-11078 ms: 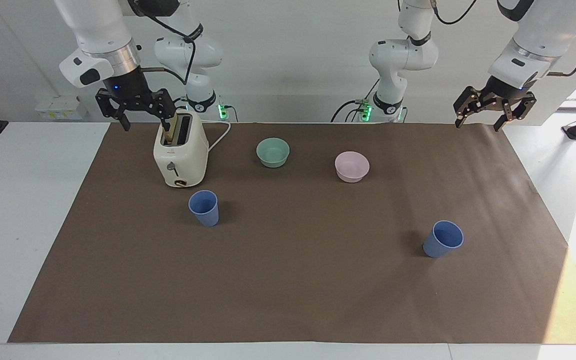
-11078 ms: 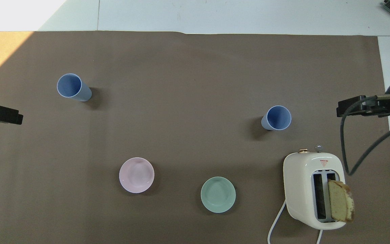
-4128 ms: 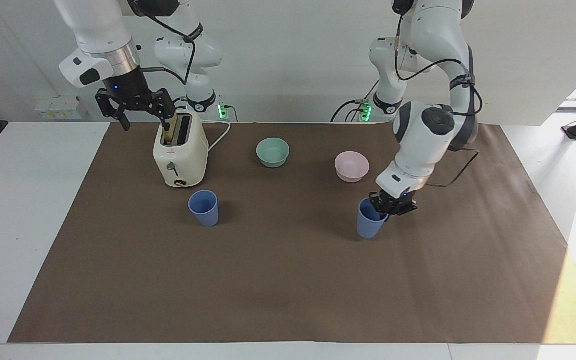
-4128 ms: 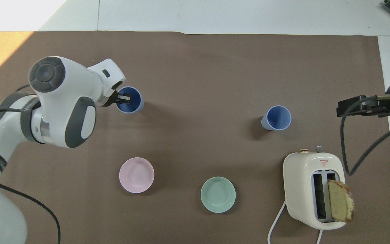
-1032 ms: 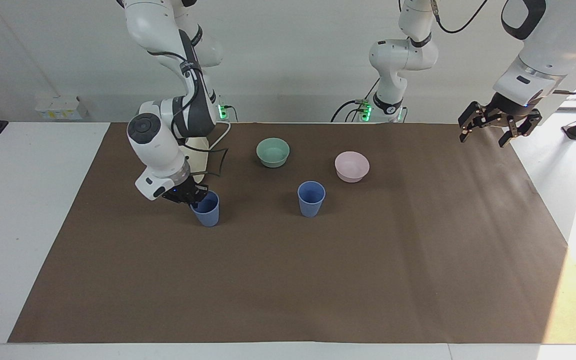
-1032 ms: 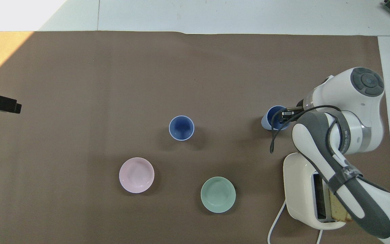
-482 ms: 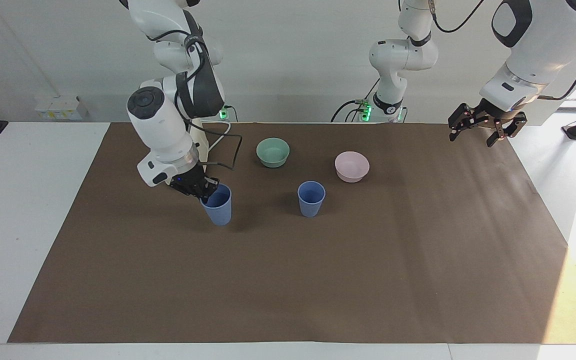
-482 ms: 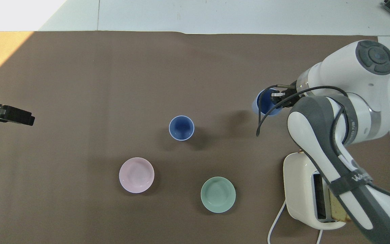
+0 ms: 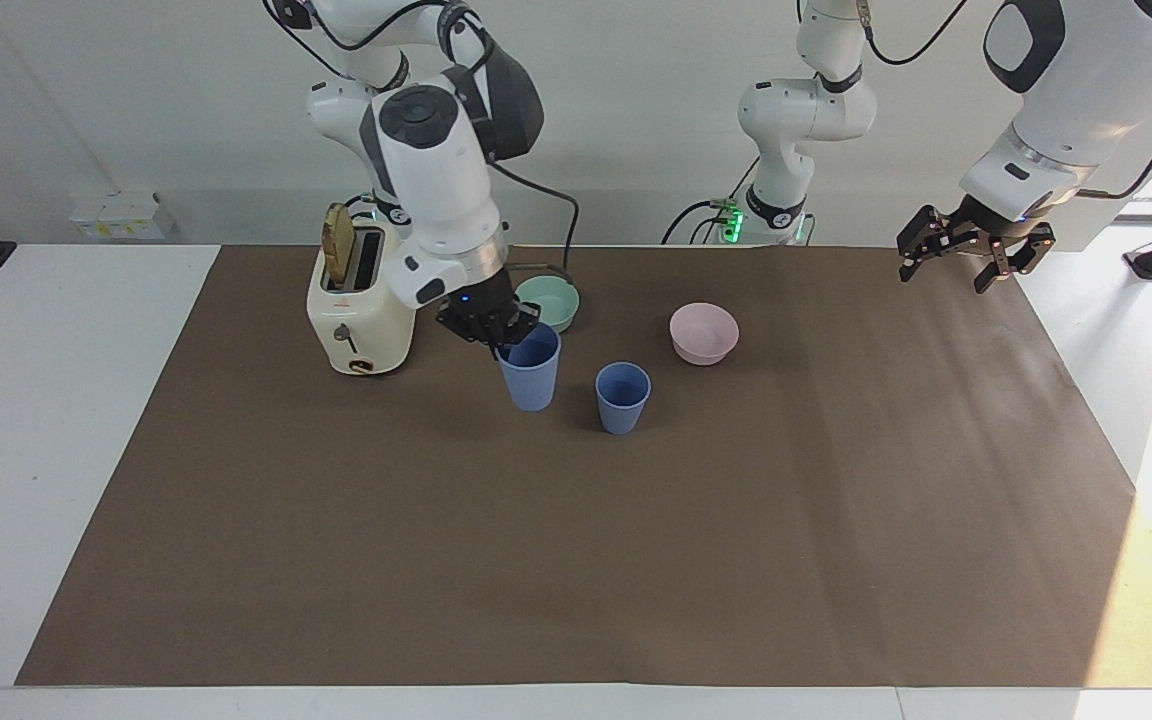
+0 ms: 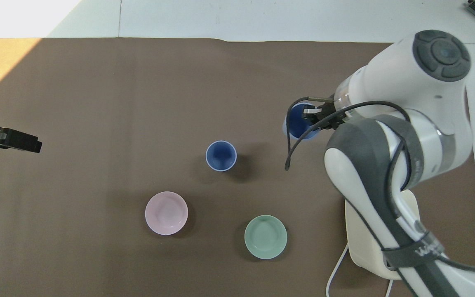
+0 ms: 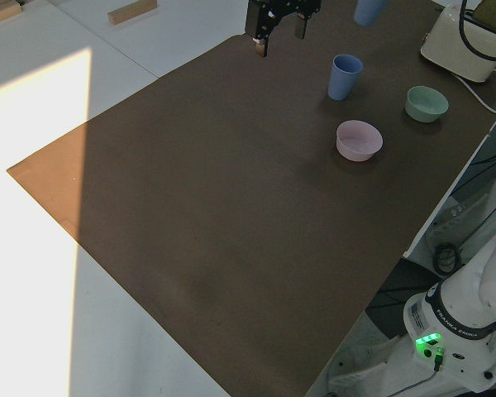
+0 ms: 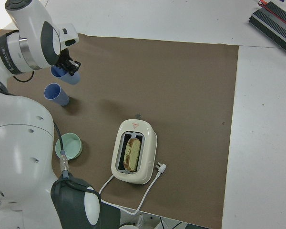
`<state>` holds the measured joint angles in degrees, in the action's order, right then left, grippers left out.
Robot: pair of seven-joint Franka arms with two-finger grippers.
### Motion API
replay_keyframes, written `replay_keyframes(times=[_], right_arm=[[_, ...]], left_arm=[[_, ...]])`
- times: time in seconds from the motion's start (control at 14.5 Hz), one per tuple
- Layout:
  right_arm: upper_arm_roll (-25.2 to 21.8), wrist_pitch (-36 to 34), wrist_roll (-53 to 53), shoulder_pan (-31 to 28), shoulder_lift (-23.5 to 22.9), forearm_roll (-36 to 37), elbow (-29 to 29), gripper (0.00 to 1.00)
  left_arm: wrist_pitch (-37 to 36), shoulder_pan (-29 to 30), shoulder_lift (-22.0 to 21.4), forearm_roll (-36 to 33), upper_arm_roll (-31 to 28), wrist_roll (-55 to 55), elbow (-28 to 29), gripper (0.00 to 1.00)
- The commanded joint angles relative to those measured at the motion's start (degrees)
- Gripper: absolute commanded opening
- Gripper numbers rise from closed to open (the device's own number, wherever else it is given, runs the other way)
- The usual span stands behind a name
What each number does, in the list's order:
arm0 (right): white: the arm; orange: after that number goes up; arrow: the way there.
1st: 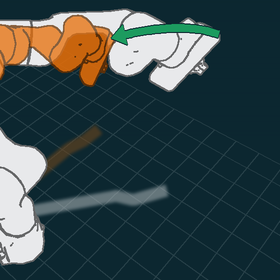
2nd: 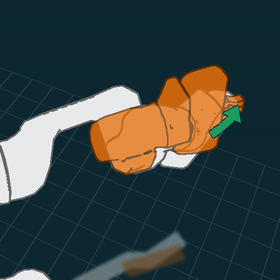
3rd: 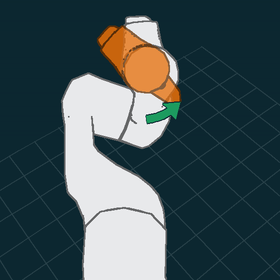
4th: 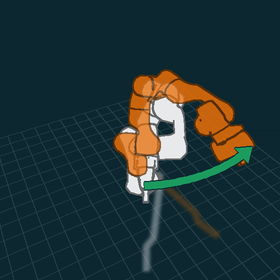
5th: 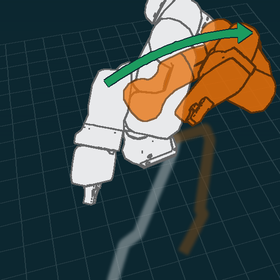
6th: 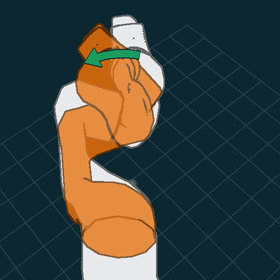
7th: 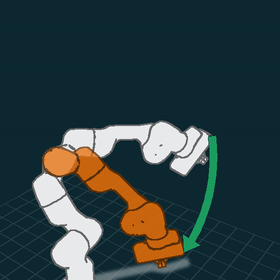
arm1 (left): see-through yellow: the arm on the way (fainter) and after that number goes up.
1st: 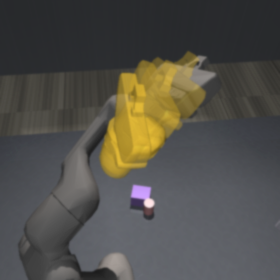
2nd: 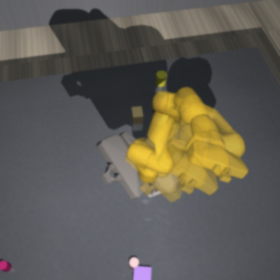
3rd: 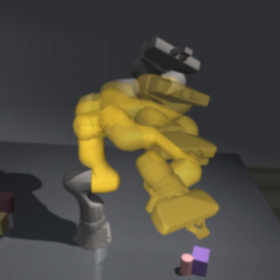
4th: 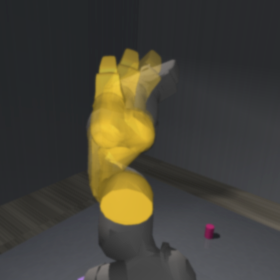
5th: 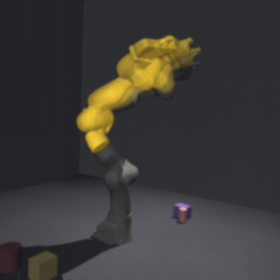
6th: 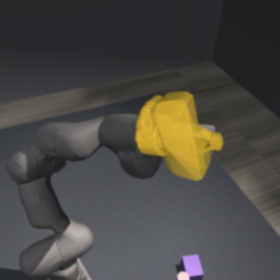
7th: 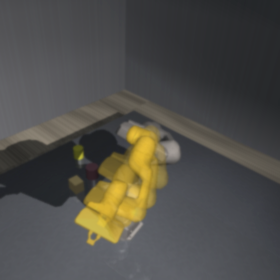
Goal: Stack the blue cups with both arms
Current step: 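Carry the held blue cup with the right gripper over the center cup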
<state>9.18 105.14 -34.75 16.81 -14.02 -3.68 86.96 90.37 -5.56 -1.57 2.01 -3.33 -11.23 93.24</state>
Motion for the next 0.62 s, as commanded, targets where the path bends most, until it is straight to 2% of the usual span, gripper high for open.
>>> replay_keyframes(times=[0.0,0.21,0.41,0.55], right_arm=[[-0.13,-1.17,-5.83,3.57,-3.73,-0.01,-7.49,0.00],[-0.04,-1.17,-9.46,6.56,-3.56,-0.80,-7.50,0.00],[-0.04,1.98,-10.25,8.93,-5.04,-0.63,-5.75,0.00],[-0.04,2.96,-10.16,8.77,-5.23,-0.45,-3.91,0.00]], left_arm=[[0.69,0.11,-0.71,-0.77,-0.19,0.15,-0.43,1.00],[0.60,0.37,-0.80,-0.42,-0.19,0.33,-0.52,1.00],[0.60,0.37,-0.89,-0.34,-0.10,0.24,-0.25,1.00],[0.43,0.29,-1.06,-0.34,-0.19,0.24,-0.08,1.00]])
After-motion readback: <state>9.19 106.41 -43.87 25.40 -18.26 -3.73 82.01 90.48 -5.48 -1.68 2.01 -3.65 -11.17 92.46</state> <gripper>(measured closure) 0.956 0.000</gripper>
